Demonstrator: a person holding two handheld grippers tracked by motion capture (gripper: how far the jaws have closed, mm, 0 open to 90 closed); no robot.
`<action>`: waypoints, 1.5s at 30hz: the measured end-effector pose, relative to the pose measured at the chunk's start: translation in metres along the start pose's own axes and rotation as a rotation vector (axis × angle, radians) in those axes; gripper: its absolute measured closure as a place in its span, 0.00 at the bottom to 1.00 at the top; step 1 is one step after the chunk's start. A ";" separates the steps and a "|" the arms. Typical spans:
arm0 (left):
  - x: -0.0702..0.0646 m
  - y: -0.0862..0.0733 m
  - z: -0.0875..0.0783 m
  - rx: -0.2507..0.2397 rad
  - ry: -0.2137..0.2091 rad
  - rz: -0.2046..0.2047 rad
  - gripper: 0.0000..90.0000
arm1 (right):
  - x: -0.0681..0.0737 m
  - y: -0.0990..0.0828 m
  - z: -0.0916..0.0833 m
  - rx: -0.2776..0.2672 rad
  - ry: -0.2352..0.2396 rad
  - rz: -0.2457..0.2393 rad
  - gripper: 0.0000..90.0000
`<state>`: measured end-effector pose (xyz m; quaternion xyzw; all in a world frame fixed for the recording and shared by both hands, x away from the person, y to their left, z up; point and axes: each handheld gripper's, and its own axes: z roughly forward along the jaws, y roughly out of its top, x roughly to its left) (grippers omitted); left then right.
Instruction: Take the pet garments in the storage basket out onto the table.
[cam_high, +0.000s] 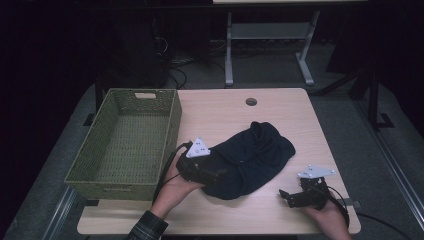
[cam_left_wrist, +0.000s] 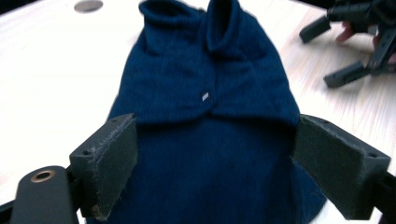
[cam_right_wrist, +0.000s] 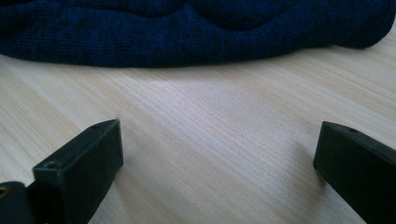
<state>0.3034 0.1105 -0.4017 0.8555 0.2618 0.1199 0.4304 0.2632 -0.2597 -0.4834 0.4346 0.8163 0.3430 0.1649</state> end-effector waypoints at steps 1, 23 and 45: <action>-0.002 -0.003 -0.001 -0.002 0.001 -0.007 0.15 | 0.000 0.000 0.000 0.000 0.000 0.000 0.01; -0.033 -0.069 -0.008 0.133 0.025 -0.057 0.15 | 0.000 0.000 0.000 0.001 0.000 0.001 0.01; -0.038 -0.085 0.003 0.197 0.066 -0.029 0.14 | 0.000 0.000 0.000 0.000 0.000 0.000 0.01</action>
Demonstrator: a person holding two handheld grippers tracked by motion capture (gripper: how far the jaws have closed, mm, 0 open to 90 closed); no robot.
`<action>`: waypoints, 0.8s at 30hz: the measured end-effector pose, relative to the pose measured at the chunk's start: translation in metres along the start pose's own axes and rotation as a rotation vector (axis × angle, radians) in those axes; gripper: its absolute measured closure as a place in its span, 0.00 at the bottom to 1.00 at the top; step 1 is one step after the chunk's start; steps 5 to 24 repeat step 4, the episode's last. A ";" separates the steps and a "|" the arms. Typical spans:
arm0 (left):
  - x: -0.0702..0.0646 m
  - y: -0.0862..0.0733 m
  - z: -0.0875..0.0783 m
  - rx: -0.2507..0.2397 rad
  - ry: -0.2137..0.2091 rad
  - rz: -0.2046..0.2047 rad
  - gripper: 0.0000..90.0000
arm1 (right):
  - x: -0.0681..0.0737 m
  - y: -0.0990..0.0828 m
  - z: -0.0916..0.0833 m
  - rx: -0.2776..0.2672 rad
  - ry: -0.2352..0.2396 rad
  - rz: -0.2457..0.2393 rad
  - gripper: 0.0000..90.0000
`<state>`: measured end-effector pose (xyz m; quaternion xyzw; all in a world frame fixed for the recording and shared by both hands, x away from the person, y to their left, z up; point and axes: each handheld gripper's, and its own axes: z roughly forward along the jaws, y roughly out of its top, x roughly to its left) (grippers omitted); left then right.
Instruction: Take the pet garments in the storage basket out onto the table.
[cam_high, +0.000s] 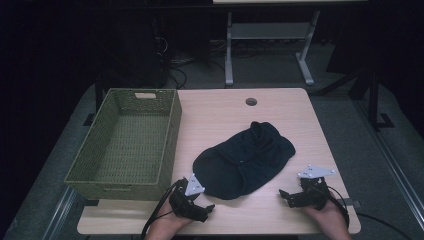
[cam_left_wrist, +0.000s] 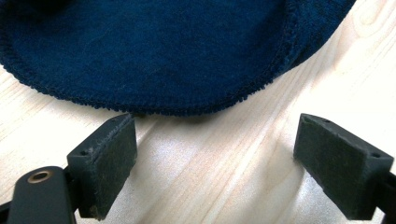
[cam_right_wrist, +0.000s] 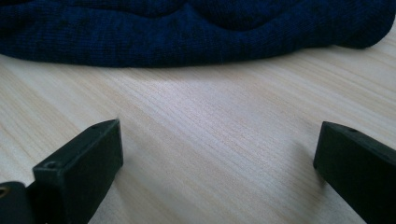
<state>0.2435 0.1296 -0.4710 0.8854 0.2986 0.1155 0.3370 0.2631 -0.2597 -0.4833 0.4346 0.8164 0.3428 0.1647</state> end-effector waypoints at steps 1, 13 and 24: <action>0.000 0.000 0.000 0.001 0.000 -0.001 0.14 | 0.000 0.000 0.000 0.000 0.000 0.000 0.01; 0.000 0.000 0.000 0.001 0.000 -0.001 0.14 | 0.000 0.000 0.000 0.000 0.000 0.000 0.01; 0.000 0.000 0.000 0.001 0.000 -0.001 0.14 | 0.000 0.000 0.000 0.000 0.000 0.000 0.01</action>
